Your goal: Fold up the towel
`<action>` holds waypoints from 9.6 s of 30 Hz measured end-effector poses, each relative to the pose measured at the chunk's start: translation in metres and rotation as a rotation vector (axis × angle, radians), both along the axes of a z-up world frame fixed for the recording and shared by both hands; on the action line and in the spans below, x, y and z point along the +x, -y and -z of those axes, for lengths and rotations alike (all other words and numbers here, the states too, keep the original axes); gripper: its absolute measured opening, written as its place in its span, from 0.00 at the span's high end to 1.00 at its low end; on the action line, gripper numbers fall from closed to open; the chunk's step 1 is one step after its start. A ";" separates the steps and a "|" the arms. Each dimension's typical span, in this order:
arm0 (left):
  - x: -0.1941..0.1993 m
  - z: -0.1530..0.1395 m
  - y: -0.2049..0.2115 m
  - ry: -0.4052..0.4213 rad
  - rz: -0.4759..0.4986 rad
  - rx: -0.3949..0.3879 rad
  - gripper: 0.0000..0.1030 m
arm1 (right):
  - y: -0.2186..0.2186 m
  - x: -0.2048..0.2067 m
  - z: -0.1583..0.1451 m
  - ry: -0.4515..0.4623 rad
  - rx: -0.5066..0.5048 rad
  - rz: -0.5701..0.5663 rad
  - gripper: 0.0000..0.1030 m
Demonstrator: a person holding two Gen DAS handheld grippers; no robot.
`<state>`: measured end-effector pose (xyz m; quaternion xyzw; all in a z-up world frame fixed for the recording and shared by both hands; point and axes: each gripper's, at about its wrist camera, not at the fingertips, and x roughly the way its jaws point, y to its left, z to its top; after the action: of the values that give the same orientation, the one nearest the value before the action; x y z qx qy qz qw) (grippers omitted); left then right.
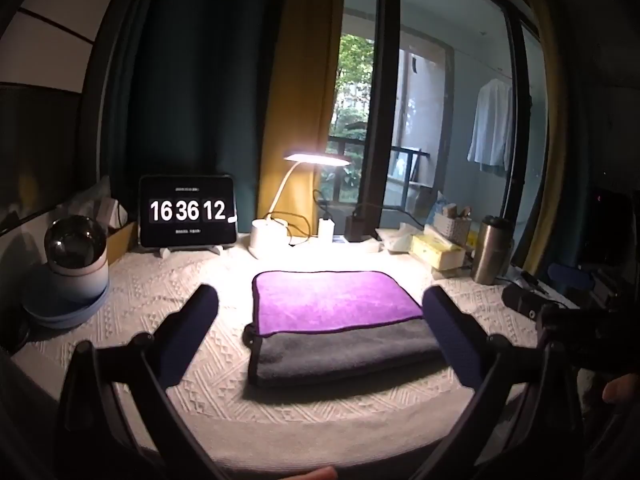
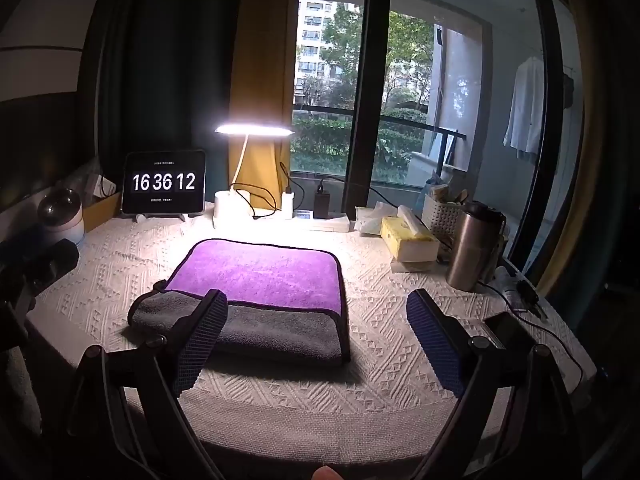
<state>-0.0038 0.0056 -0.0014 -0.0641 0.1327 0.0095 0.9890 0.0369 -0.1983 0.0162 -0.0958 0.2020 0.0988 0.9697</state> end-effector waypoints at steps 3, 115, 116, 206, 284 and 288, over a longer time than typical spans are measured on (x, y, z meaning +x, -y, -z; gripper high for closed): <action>0.000 0.001 0.000 -0.002 0.000 -0.002 0.01 | -0.001 0.001 0.000 -0.002 0.001 0.000 0.09; 0.126 0.062 -0.026 -0.324 -0.035 -0.074 0.01 | 0.007 0.114 0.047 -0.226 0.015 -0.039 0.19; 0.129 0.064 -0.027 -0.333 -0.034 -0.074 0.01 | 0.007 0.118 0.048 -0.230 0.012 -0.042 0.20; 0.200 0.062 -0.046 -0.386 -0.015 -0.076 0.91 | 0.021 0.193 0.054 -0.259 0.053 -0.057 0.96; 0.349 0.116 -0.085 -0.469 -0.032 -0.085 0.90 | -0.023 0.349 0.113 -0.339 -0.057 -0.050 0.96; 0.355 0.121 -0.088 -0.501 -0.035 -0.097 0.90 | -0.025 0.356 0.121 -0.369 -0.076 -0.043 0.96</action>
<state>0.3508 0.0936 -0.1228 -0.1096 0.3729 0.0358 0.9207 0.3927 -0.1731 -0.1048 -0.1171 0.3780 0.1277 0.9094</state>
